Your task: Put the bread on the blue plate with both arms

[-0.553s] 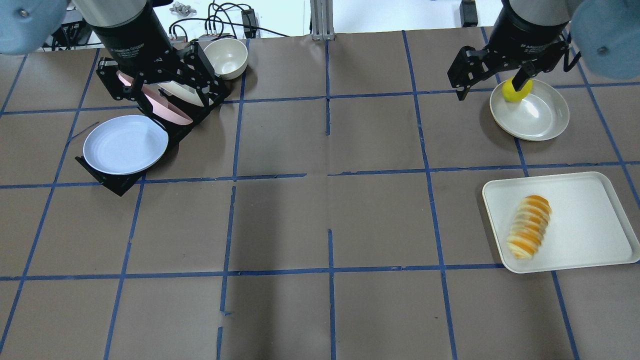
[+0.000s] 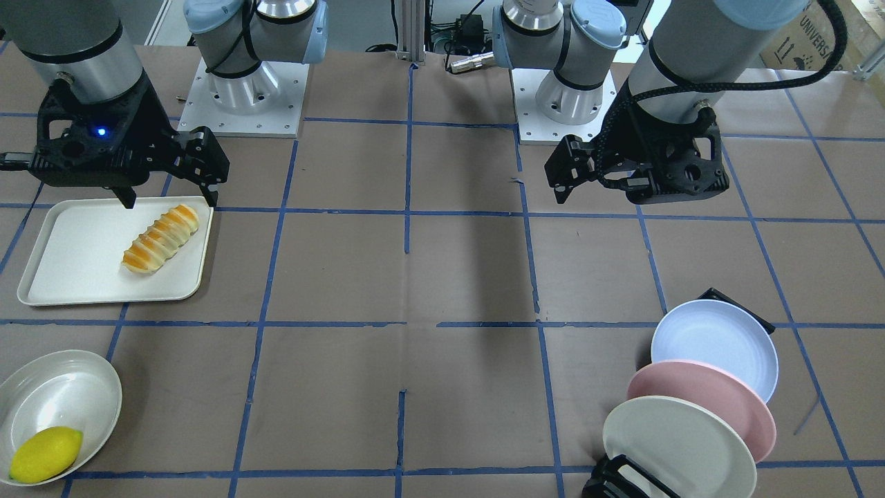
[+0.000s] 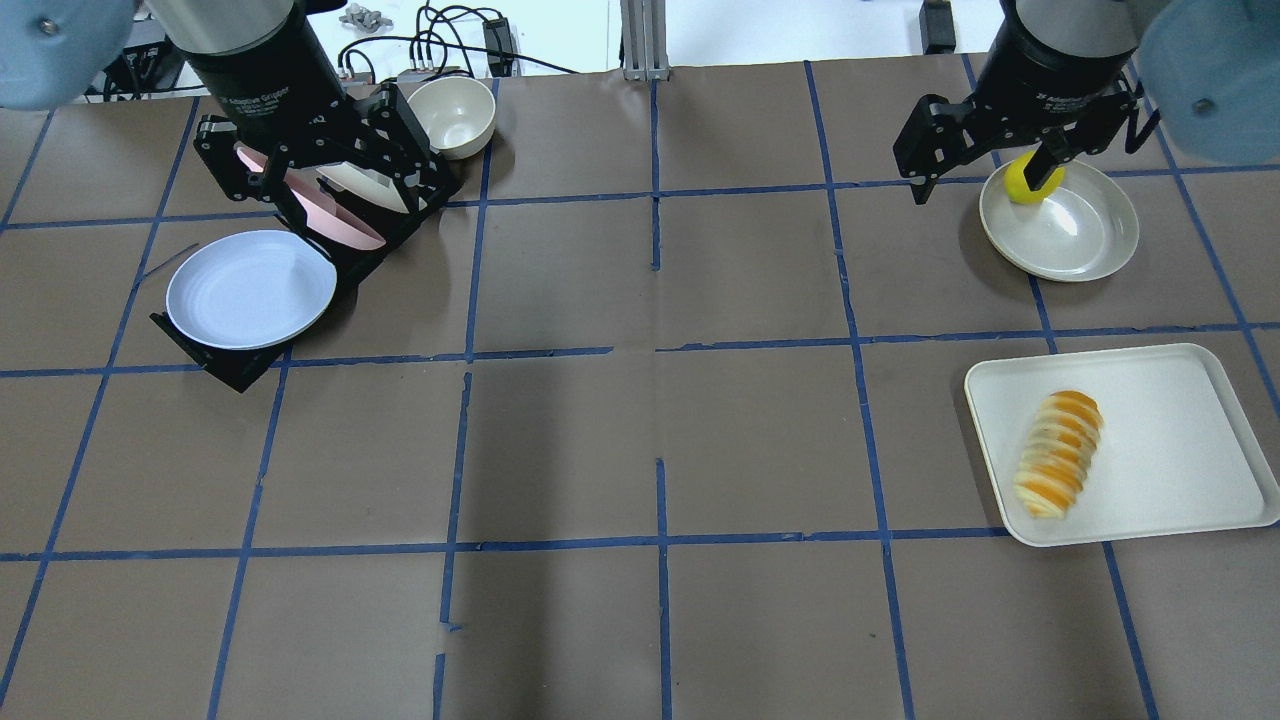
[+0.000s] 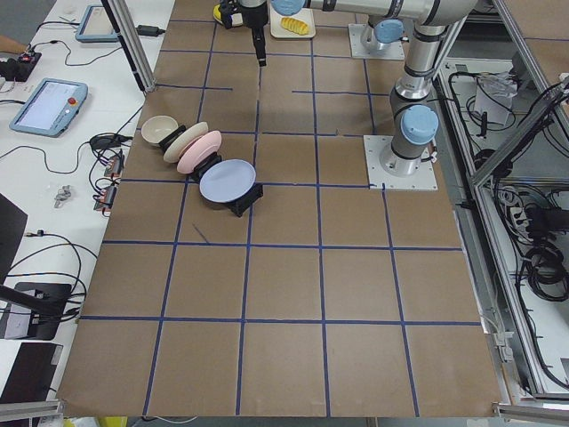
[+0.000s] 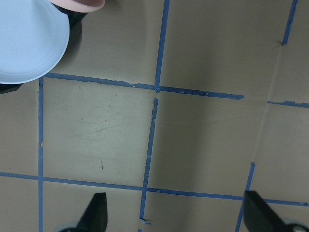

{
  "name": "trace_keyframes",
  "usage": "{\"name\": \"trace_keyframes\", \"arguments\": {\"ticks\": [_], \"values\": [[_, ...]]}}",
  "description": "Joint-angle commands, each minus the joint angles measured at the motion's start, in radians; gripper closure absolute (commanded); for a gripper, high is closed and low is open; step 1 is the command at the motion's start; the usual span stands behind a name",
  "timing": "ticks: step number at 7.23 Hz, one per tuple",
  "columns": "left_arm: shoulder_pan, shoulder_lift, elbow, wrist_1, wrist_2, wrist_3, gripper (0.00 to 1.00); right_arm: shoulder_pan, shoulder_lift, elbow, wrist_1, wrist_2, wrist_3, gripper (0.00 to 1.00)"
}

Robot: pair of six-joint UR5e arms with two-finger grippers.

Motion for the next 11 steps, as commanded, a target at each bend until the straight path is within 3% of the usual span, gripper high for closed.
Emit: {"name": "trace_keyframes", "arguments": {"ticks": [1, 4, 5, 6, 7, 9, 10, 11], "values": [[0.000, -0.001, 0.001, 0.000, 0.001, -0.001, 0.00, -0.001, -0.002, 0.003, 0.005, 0.013, 0.003, 0.00], [0.005, -0.004, -0.004, -0.006, 0.017, 0.004, 0.00, -0.001, -0.012, 0.023, 0.009, 0.011, -0.005, 0.00], [0.041, -0.009, -0.002, 0.005, 0.043, 0.084, 0.00, -0.004, -0.010, 0.055, -0.010, 0.002, -0.120, 0.02], [0.139, -0.010, -0.001, 0.009, 0.049, 0.284, 0.00, -0.033, -0.009, 0.139, -0.108, -0.006, -0.258, 0.05], [0.252, -0.030, 0.010, 0.011, 0.040, 0.362, 0.00, -0.090, -0.034, 0.278, -0.235, -0.028, -0.288, 0.05], [0.401, -0.090, 0.039, 0.046, -0.018, 0.606, 0.00, -0.214, -0.111, 0.636, -0.564, -0.023, -0.284, 0.05], [0.464, -0.149, 0.055, 0.070, -0.028, 0.691, 0.00, -0.263, -0.140, 0.735, -0.662, -0.010, -0.277, 0.06], [0.526, -0.224, 0.077, 0.119, -0.029, 0.806, 0.00, -0.300, -0.133, 0.750, -0.672, -0.007, -0.254, 0.07]]}}
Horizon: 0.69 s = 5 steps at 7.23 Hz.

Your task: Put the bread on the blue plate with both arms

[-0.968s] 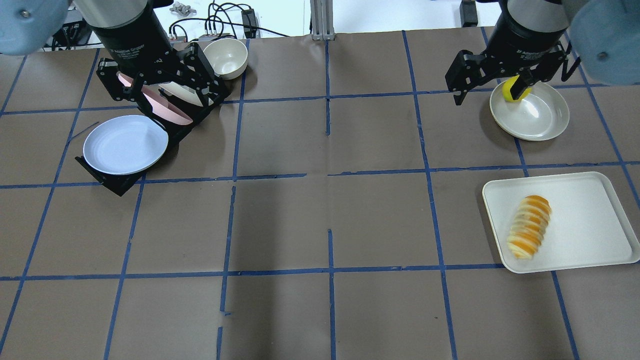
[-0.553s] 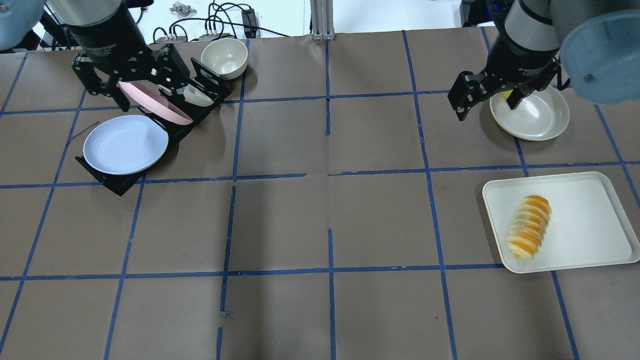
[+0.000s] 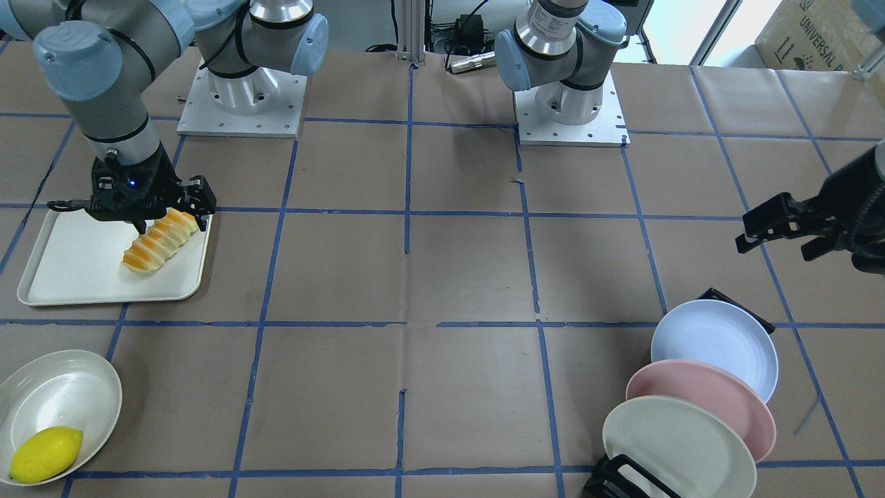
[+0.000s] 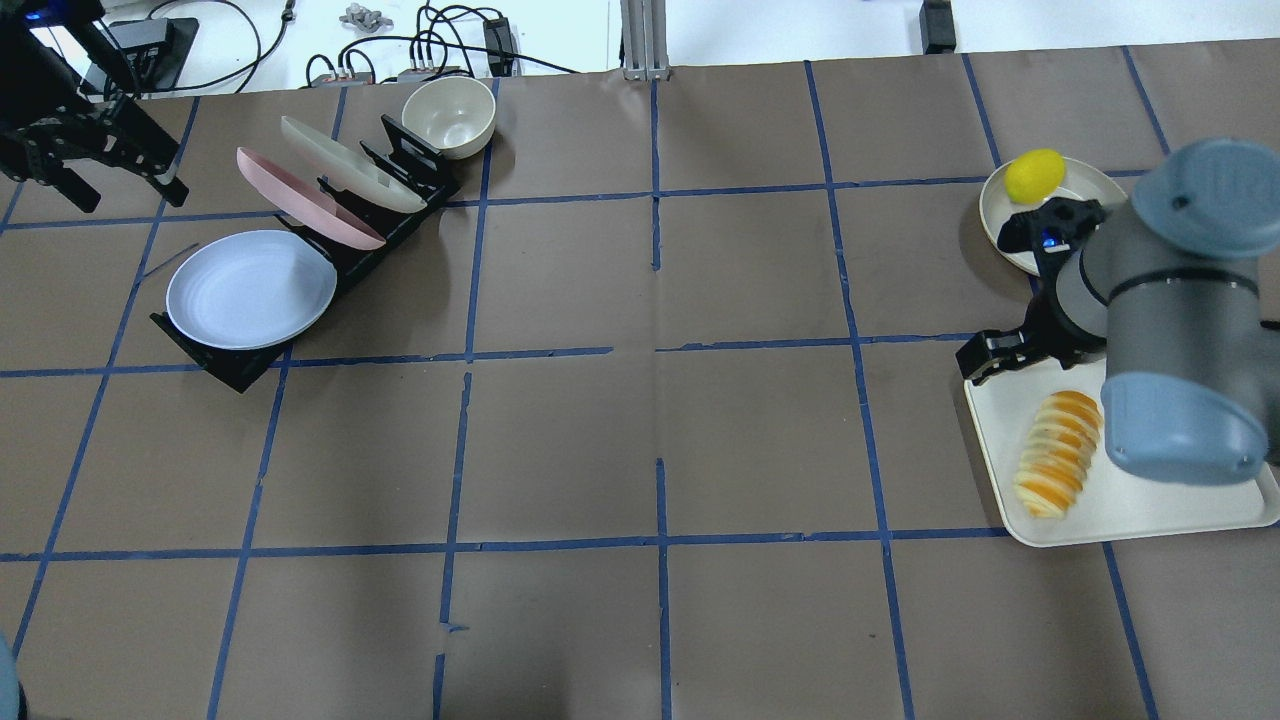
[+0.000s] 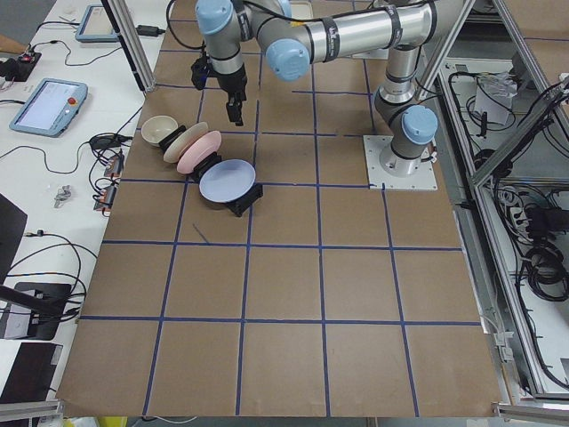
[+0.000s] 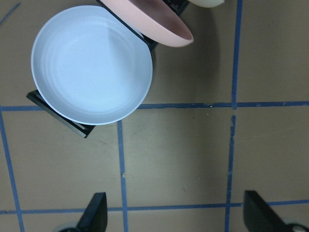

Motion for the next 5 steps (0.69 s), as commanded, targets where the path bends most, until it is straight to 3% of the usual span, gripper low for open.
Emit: {"name": "trace_keyframes", "arguments": {"ticks": [1, 4, 5], "values": [[0.133, -0.163, 0.070, 0.077, -0.025, 0.239, 0.00, -0.082, -0.004, 0.071, -0.058, 0.004, 0.073, 0.08], [0.155, -0.473, 0.253, 0.079, -0.166, 0.309, 0.00, -0.163, 0.001, 0.065, 0.002, 0.005, 0.176, 0.06], [0.152, -0.522, 0.245, 0.079, -0.202, 0.309, 0.00, -0.180, 0.028, 0.065, 0.000, 0.010, 0.181, 0.06]]}}
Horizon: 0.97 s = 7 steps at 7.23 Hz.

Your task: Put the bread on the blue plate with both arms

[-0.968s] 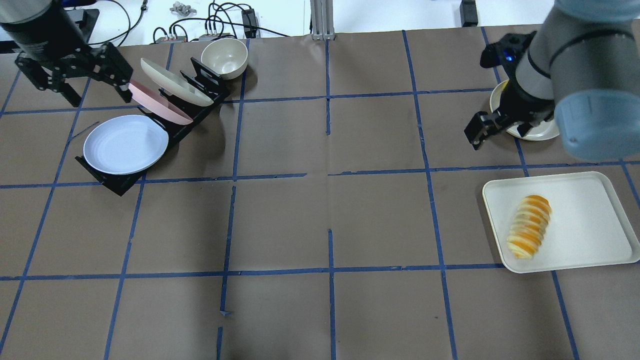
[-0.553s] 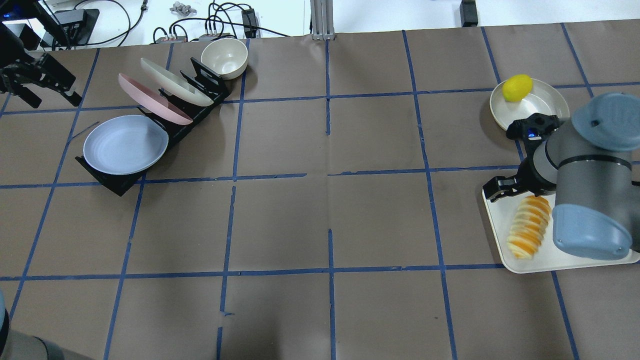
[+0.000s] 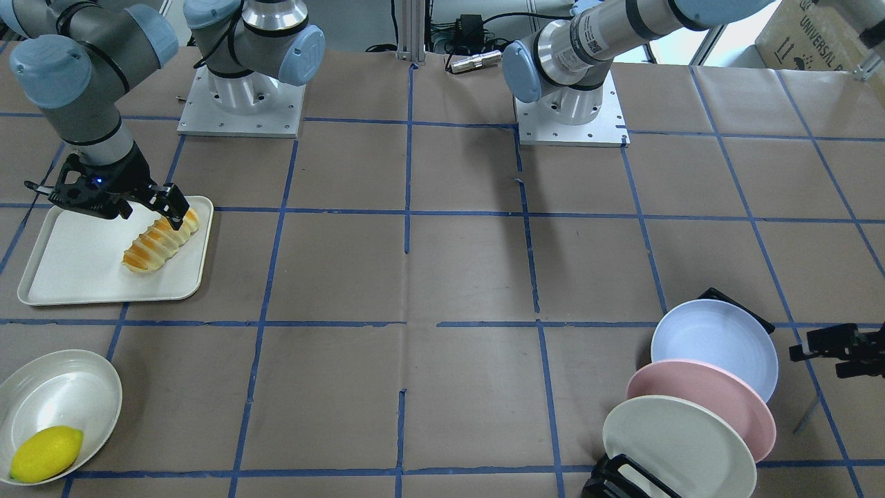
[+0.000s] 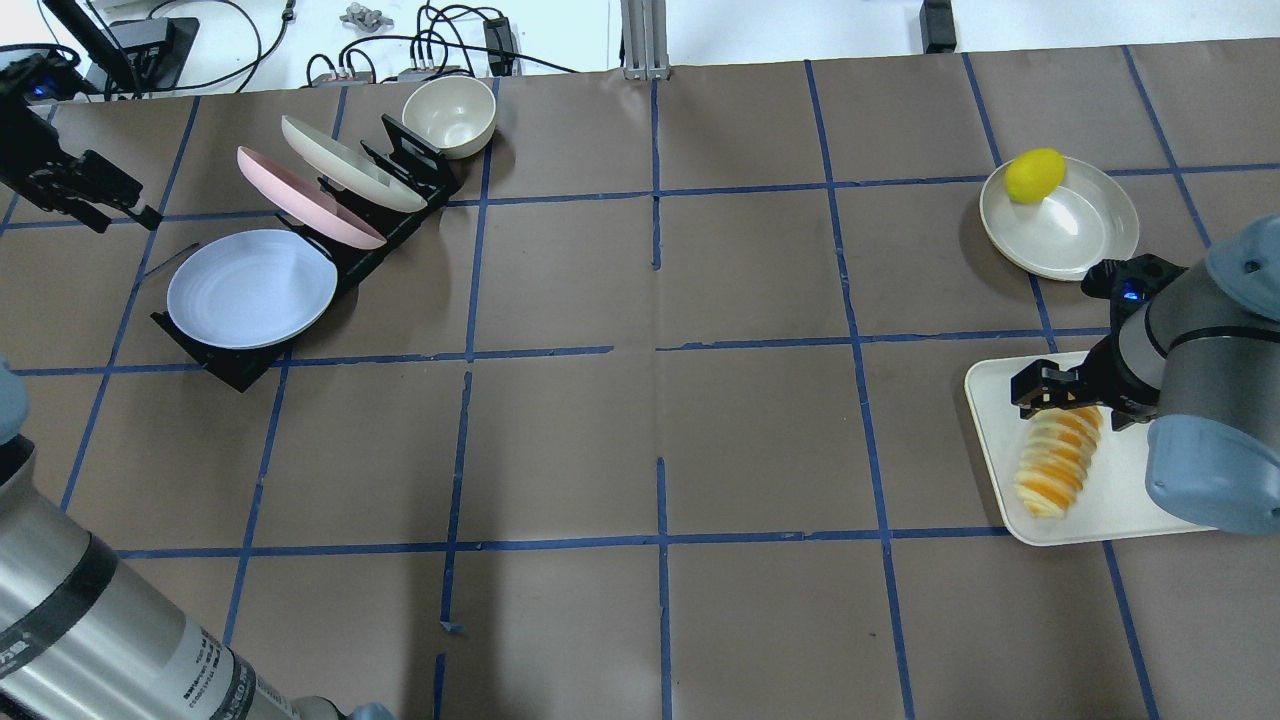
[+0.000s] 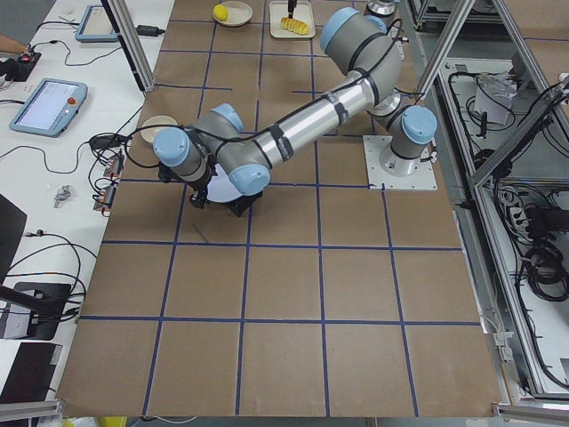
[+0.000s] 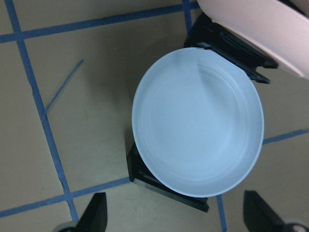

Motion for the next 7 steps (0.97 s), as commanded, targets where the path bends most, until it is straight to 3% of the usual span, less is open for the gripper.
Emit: {"name": "trace_keyframes", "arguments": {"ticks": [1, 2, 3, 5, 6, 7], "values": [[-0.008, -0.102, 0.026, -0.001, -0.067, 0.005, 0.00, -0.030, 0.101, -0.008, 0.000, 0.015, 0.011, 0.07], [-0.002, -0.104, 0.014, -0.003, -0.067, 0.006, 0.01, -0.043, 0.152, -0.007, -0.067, 0.018, 0.005, 0.07], [0.001, -0.104, 0.012, -0.015, -0.062, 0.006, 0.12, -0.045, 0.186, -0.004, -0.104, 0.019, 0.006, 0.07], [0.001, -0.104, -0.001, -0.032, -0.062, 0.000, 0.55, -0.045, 0.253, 0.001, -0.176, 0.019, 0.012, 0.09], [0.003, -0.104, -0.003, -0.036, -0.061, 0.002, 0.63, -0.045, 0.249, -0.001, -0.178, 0.018, 0.012, 0.35], [0.009, -0.104, -0.003, -0.053, -0.062, 0.002, 0.72, -0.042, 0.245, 0.002, -0.167, 0.013, 0.000, 0.92]]}}
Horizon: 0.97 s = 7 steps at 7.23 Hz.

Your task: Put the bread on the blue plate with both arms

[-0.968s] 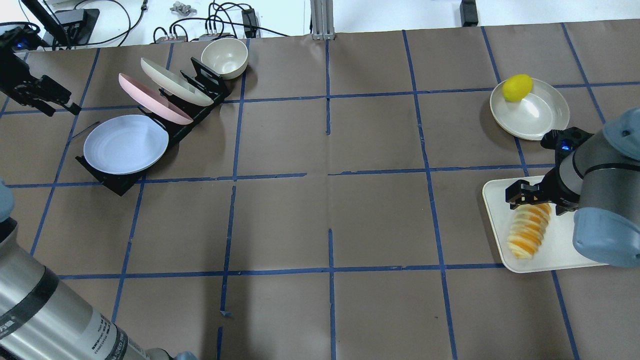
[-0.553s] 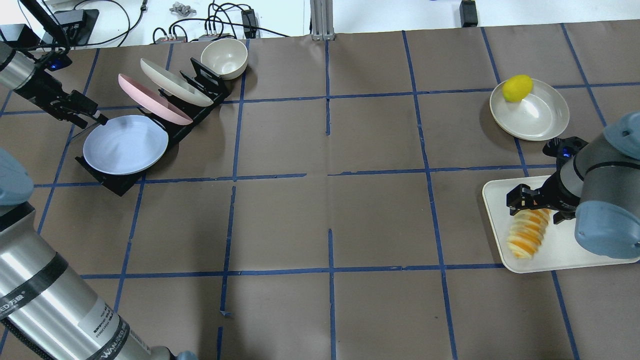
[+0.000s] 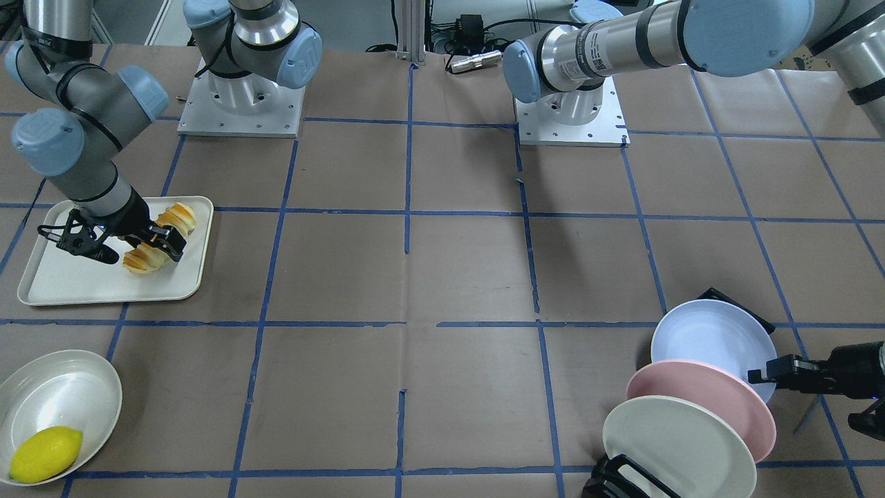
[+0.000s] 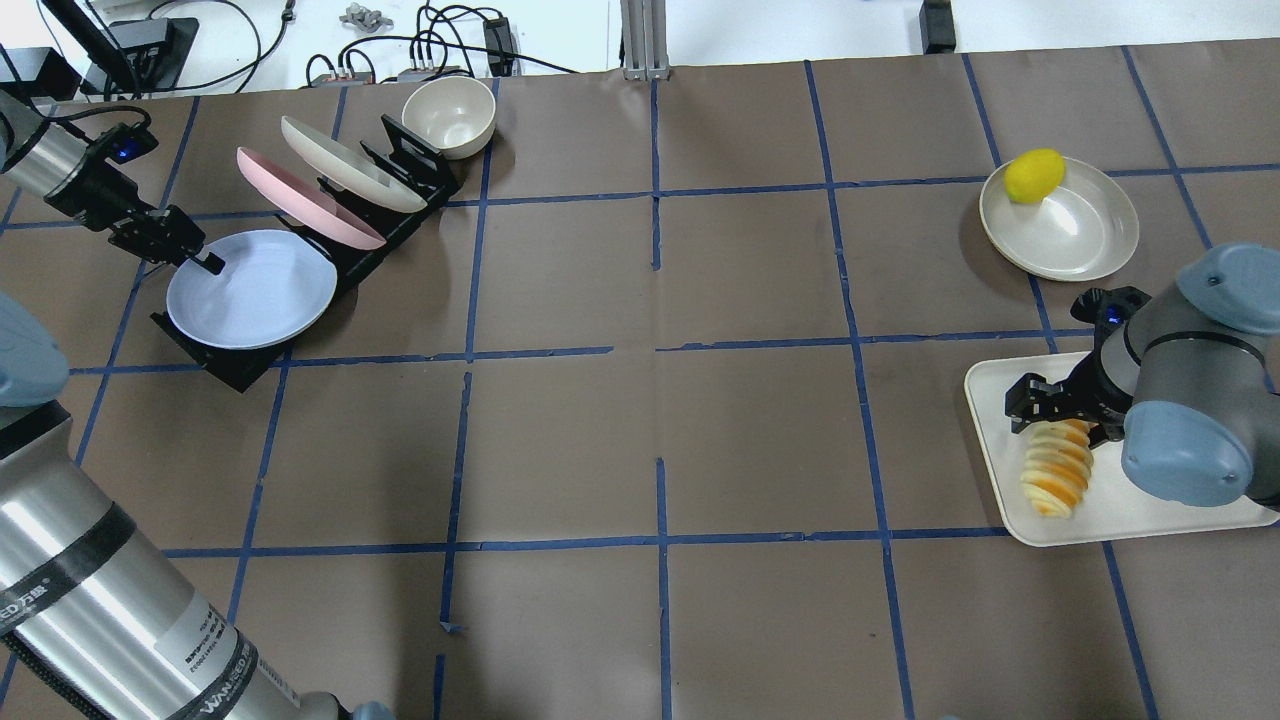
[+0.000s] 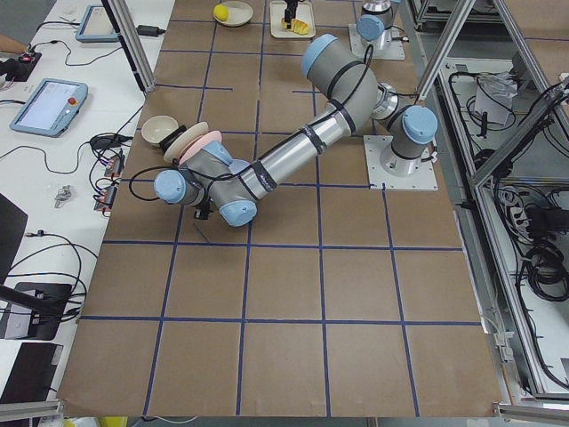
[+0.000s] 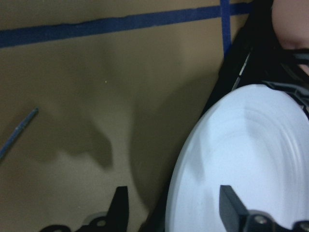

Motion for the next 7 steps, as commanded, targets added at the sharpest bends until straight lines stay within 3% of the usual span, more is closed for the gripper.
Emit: {"name": "trace_keyframes", "arguments": {"ticks": [1, 4, 5, 7], "values": [[0.014, 0.000, 0.010, -0.017, -0.001, -0.003, 0.79, 0.008, -0.002, -0.001, -0.007, -0.004, -0.012, 0.97], [0.023, 0.046, 0.026, -0.057, 0.010, -0.004, 0.82, 0.028, -0.044, -0.005, 0.005, -0.006, -0.027, 0.97], [0.030, 0.076, 0.021, -0.060, 0.027, 0.002, 0.82, 0.039, -0.147, -0.010, 0.109, -0.004, -0.028, 0.97], [0.048, 0.075, 0.007, -0.059, 0.030, 0.008, 0.87, 0.041, -0.403, -0.083, 0.450, 0.001, -0.050, 0.97]]}}
